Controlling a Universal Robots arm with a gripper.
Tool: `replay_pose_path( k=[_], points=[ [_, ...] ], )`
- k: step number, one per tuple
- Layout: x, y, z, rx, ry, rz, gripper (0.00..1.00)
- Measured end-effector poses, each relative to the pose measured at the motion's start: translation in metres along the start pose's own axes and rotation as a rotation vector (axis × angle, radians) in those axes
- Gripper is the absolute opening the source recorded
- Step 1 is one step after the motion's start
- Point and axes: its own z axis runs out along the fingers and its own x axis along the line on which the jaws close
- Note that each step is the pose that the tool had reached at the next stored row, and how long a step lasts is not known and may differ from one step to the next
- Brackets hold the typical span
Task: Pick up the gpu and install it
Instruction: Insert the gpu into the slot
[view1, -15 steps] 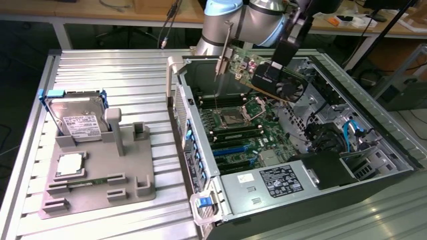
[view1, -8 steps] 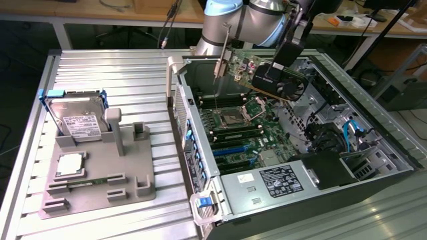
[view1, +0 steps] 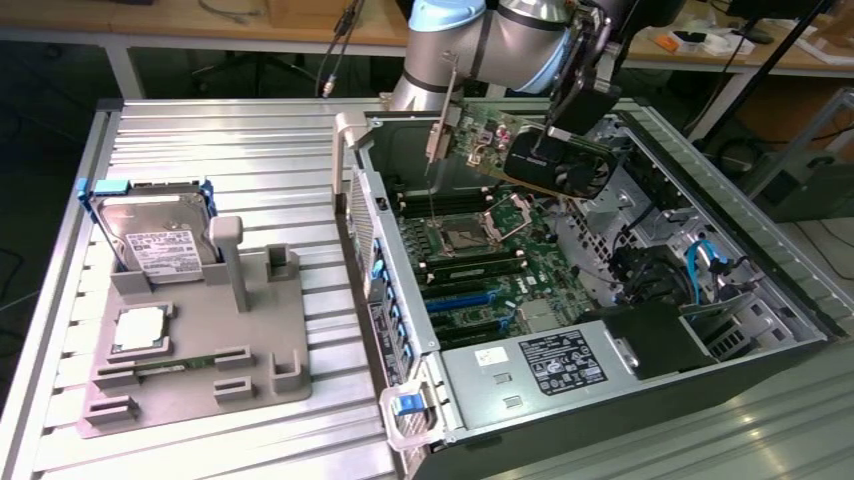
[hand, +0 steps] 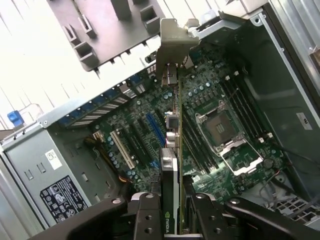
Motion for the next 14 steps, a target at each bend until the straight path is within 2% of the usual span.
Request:
replay_pose_path(
  k=[14],
  points=[
    [0.0,0.0,0.0,0.0017,0.0044,-0.117,0.27]
  ],
)
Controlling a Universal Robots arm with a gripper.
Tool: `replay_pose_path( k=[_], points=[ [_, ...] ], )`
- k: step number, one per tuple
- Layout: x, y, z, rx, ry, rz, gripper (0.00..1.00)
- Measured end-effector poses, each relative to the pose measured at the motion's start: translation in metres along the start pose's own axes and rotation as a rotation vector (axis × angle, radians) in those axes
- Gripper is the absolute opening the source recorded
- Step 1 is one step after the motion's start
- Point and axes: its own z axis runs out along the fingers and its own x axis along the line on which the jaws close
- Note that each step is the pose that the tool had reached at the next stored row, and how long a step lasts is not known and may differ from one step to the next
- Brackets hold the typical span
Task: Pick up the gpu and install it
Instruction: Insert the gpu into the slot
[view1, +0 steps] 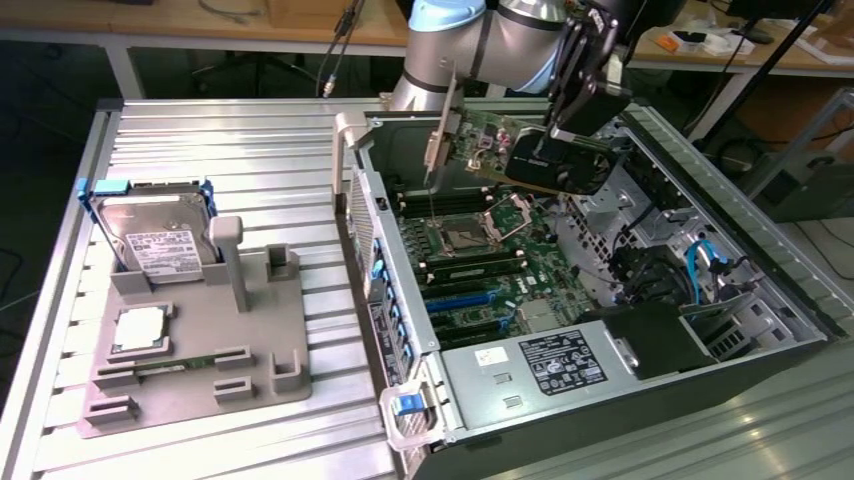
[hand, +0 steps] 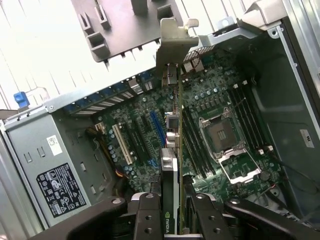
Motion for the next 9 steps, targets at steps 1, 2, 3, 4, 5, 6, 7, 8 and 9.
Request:
replay_pose_path(
  k=[1,2,3,4,5,6,7,8,9],
  points=[
    [0.0,0.0,0.0,0.0001,0.0003,-0.007,0.27],
    [0.0,0.0,0.0,0.0002,0.0006,-0.013,0.27],
    [0.0,0.0,0.0,0.0003,0.0008,-0.022,0.27],
    [0.0,0.0,0.0,0.0004,0.0011,-0.028,0.27],
    [0.0,0.0,0.0,0.0005,0.0013,-0.034,0.27],
    [0.0,0.0,0.0,0.0005,0.0016,-0.04,0.27],
    [0.0,0.0,0.0,0.0006,0.0017,-0.046,0.27],
    [0.0,0.0,0.0,0.0007,0.0019,-0.051,0.27],
    [0.0,0.0,0.0,0.0008,0.0021,-0.057,0.27]
  ],
)
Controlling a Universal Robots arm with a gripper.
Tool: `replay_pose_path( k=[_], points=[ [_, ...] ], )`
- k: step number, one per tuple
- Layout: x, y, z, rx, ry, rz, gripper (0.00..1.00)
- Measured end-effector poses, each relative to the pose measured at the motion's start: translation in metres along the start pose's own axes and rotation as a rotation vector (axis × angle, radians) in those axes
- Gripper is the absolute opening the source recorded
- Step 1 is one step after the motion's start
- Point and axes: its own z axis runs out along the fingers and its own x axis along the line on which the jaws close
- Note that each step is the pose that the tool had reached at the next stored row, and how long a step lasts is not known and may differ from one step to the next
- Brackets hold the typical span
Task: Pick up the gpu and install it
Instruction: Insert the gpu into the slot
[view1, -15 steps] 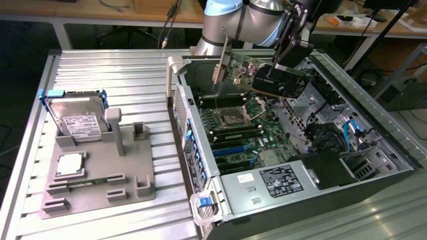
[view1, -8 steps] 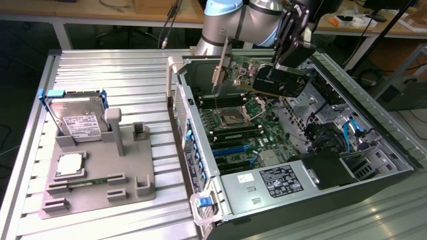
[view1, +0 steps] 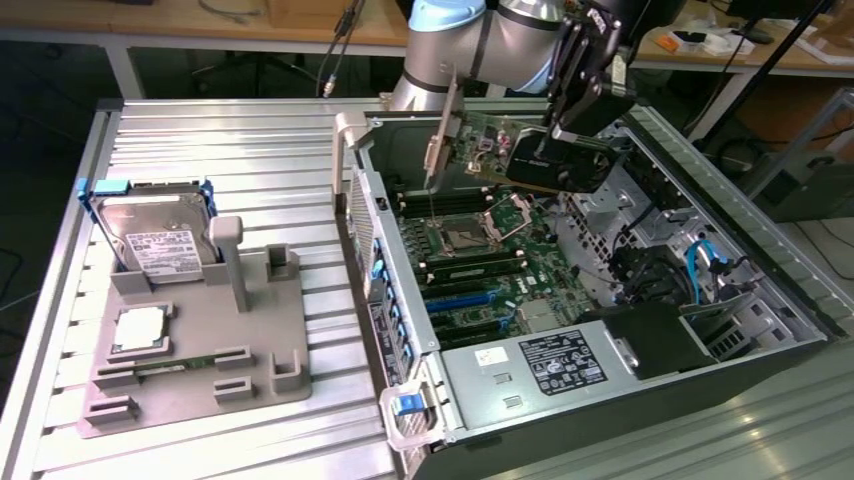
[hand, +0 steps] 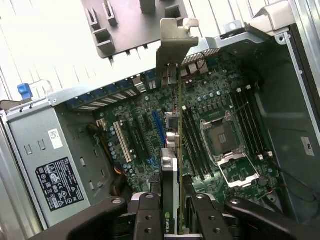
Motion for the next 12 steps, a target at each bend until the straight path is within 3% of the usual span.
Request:
replay_pose_path(
  k=[12],
  points=[
    [0.0,0.0,0.0,0.0014,0.0037,-0.1,0.27]
  ],
)
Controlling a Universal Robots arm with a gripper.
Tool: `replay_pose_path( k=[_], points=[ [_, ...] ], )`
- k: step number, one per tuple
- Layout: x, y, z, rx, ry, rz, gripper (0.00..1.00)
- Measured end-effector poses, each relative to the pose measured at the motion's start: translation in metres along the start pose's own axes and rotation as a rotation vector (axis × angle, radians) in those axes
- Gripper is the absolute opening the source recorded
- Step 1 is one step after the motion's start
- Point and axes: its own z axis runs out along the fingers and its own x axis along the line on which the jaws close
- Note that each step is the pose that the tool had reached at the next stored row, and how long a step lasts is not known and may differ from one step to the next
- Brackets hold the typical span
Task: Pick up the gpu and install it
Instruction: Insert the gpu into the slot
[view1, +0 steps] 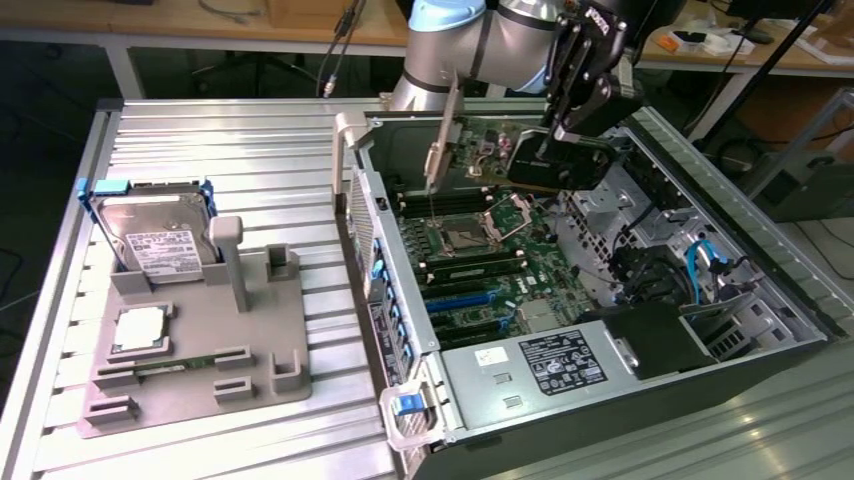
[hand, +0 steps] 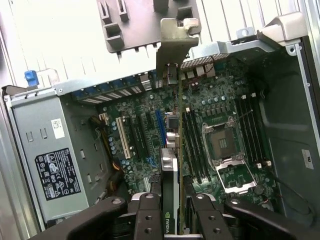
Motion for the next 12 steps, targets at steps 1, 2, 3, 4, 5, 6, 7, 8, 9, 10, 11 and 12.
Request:
replay_pose_path(
  k=[1,2,3,4,5,6,7,8,9,10,11,12],
  points=[
    [0.0,0.0,0.0,0.0002,0.0004,-0.011,0.27],
    [0.0,0.0,0.0,0.0003,0.0008,-0.021,0.27],
    [0.0,0.0,0.0,0.0005,0.0011,-0.03,0.27],
    [0.0,0.0,0.0,0.0006,0.0013,-0.038,0.27],
    [0.0,0.0,-0.0001,0.0007,0.0016,-0.048,0.27],
    [0.0,0.0,-0.0002,0.0009,0.002,-0.059,0.27],
    [0.0,0.0,-0.0003,0.001,0.0024,-0.068,0.27],
    [0.0,0.0,-0.0005,0.0012,0.0032,-0.084,0.27],
    [0.0,0.0,-0.0005,0.0013,0.0035,-0.092,0.27],
    [0.0,0.0,-0.0005,0.0015,0.0038,-0.101,0.27],
    [0.0,0.0,-0.0004,0.0016,0.0041,-0.11,0.27],
    [0.0,0.0,-0.0004,0.0017,0.0044,-0.117,0.27]
  ],
)
